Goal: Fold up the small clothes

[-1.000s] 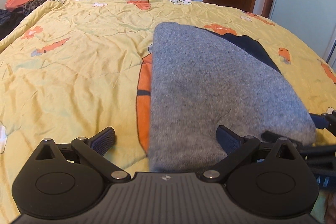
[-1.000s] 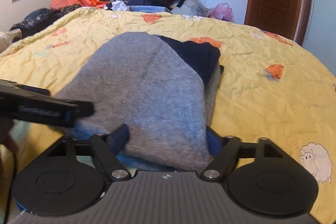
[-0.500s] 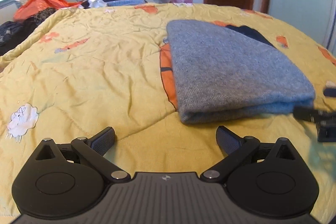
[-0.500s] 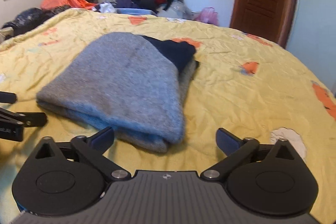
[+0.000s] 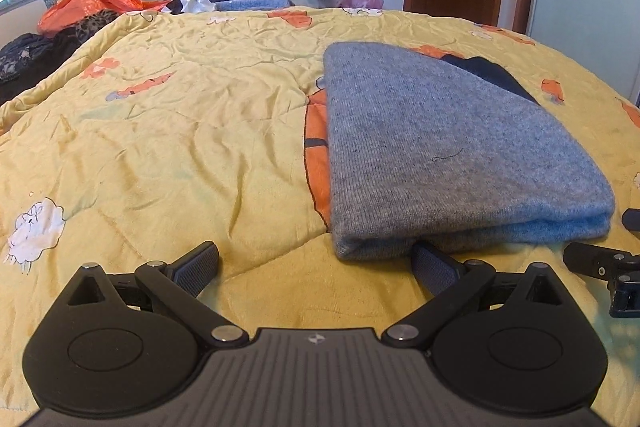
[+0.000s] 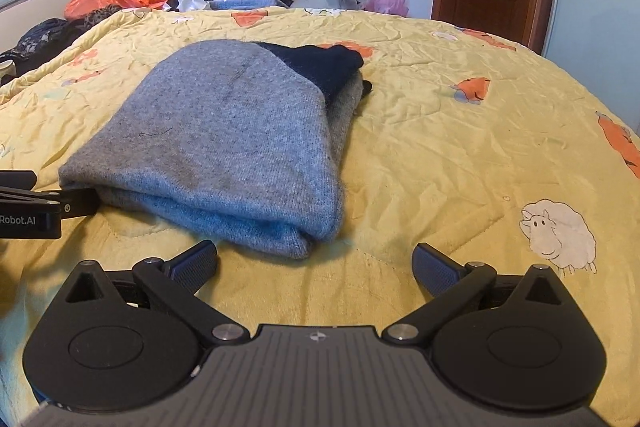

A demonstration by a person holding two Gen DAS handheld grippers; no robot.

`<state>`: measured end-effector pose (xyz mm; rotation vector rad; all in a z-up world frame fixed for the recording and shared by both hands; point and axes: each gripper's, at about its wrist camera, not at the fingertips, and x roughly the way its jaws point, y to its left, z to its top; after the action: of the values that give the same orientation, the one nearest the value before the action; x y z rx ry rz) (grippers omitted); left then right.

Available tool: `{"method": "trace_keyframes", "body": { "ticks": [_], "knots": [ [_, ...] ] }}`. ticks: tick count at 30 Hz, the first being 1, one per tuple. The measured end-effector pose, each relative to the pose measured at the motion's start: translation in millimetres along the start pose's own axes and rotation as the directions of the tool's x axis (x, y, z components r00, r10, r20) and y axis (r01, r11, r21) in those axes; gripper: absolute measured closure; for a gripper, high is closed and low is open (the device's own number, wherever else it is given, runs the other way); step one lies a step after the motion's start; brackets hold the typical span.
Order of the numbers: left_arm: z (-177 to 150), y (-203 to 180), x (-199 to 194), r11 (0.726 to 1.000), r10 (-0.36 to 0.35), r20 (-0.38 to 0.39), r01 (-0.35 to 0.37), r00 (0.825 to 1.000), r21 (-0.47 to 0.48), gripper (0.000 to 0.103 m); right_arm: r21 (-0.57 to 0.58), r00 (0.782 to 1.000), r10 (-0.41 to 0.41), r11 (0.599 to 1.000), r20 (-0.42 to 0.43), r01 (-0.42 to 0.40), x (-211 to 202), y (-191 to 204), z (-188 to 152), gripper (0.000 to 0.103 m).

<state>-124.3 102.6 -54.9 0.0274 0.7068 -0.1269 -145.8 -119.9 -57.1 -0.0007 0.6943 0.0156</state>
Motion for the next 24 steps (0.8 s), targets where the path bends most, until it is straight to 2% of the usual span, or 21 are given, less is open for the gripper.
{"method": "trace_keyframes", "body": {
  "ticks": [2,14,24],
  "knots": [
    [1,0,0,1.0,0.002,-0.001,-0.002,1.0,0.003,0.0,0.007,1.0,-0.023,1.0,0.007,0.023,-1,0,-1,0.0],
    [1,1,2,1.0,0.0,-0.003,0.0,1.0,0.01,0.0,0.013,1.0,-0.018,1.0,-0.001,0.018,2,-1,0,0.0],
    [2,-5,3,0.999,0.032,-0.007,-0.032,0.999,-0.017,0.0,0.07,0.996,-0.083,0.994,-0.009,0.084,8,20,4,0.0]
  ]
}}
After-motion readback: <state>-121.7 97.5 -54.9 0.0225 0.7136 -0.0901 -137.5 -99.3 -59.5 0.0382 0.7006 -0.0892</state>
